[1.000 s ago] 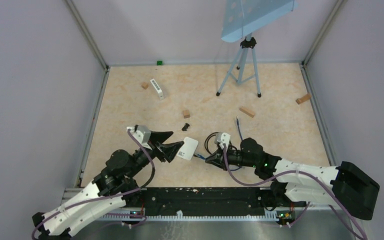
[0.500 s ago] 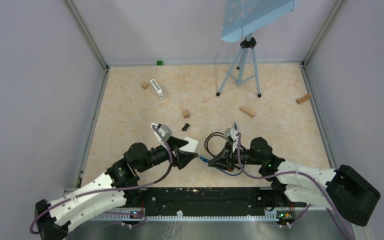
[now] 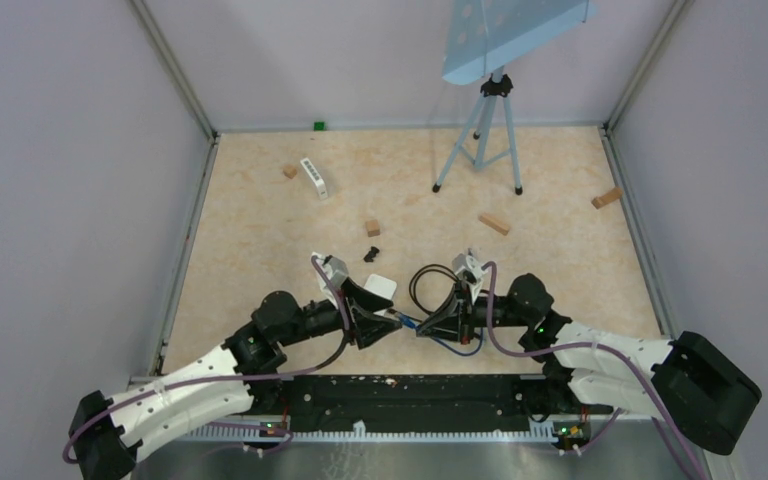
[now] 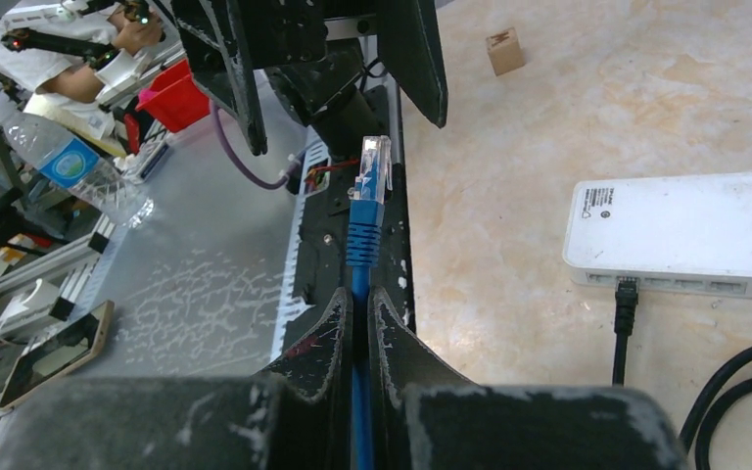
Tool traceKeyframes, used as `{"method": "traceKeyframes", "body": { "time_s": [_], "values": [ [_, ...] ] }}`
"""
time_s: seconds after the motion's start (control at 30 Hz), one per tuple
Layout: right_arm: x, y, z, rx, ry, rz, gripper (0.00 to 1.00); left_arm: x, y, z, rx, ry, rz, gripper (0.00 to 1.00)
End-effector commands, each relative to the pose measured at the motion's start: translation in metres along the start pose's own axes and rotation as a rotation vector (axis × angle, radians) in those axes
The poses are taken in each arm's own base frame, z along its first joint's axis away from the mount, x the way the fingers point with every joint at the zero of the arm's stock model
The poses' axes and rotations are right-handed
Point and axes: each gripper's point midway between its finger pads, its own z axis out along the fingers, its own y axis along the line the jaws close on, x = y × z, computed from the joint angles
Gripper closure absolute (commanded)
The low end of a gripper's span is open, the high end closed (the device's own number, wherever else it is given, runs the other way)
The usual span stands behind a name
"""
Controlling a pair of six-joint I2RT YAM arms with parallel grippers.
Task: Insert the plug into the switch port
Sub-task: Insert the connector into the switch port.
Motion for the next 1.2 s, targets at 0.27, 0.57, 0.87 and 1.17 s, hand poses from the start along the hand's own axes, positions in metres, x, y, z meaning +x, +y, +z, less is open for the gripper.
{"method": "traceKeyframes", "body": {
  "time_s": [0.27,0.57,0.87,1.17],
  "values": [
    [-0.019,0.014,0.001,-0.069,-0.042,-0.063,1.0,0.0,-0.025,0.008,0.161,0.009,0.012,0.5],
    [-0.021,0.013,0.001,-0.063,-0.046,-0.07,1.0,0.004,-0.021,0.011,0.148,0.026,0.004,1.0],
    [-0.031,-0.023,-0.01,0.168,-0.078,-0.236,0.69,0.009,-0.001,0.015,0.027,0.05,-0.066,1.0],
    [-0.057,-0.029,-0.029,0.256,-0.207,-0.656,0.56,0.026,0.031,0.009,-0.151,-0.033,-0.345,1.0]
  ]
}}
